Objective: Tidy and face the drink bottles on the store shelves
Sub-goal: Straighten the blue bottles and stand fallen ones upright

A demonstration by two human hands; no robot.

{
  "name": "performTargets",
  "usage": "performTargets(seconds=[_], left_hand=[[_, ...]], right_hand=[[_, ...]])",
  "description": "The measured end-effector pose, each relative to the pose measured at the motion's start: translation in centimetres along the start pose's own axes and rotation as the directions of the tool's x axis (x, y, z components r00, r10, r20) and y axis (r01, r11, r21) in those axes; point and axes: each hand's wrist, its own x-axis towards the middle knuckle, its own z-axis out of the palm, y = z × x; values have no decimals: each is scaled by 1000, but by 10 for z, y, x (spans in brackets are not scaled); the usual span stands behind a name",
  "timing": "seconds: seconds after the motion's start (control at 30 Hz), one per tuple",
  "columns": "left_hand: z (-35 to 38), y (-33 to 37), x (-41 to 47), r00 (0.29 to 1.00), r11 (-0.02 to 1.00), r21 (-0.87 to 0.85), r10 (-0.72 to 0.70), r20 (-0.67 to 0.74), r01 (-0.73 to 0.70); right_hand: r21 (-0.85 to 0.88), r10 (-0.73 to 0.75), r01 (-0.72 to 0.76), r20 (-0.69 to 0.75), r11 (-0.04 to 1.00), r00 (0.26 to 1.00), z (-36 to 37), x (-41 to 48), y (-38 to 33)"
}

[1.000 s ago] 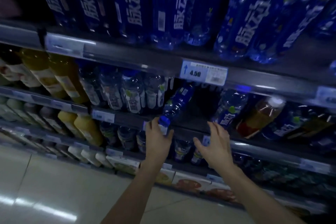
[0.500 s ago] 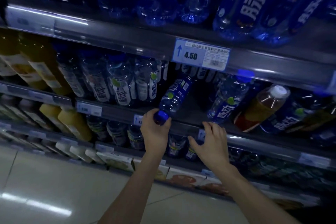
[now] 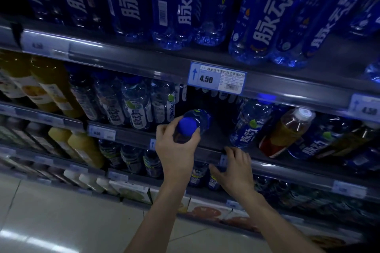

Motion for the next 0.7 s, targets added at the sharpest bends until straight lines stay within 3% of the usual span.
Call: performTargets(seconds=[0.2, 0.33, 0.5, 0.7], left_hand=[[9, 21, 8, 997, 996, 47, 73, -18, -72], [16, 24, 18, 991, 990, 55, 125, 40, -127], [27, 18, 28, 988, 993, 16, 111, 106, -114], [42, 10, 36, 993, 996, 13, 86, 87, -87]], right_hand=[[-9, 3, -3, 8, 1000, 1000, 3, 0, 2], [-31, 2, -1, 27, 1000, 1000, 5, 1, 2], [-27, -9, 10, 32, 1000, 999, 4, -1, 3], [9, -22, 22, 3, 1000, 1000, 0, -2, 2]])
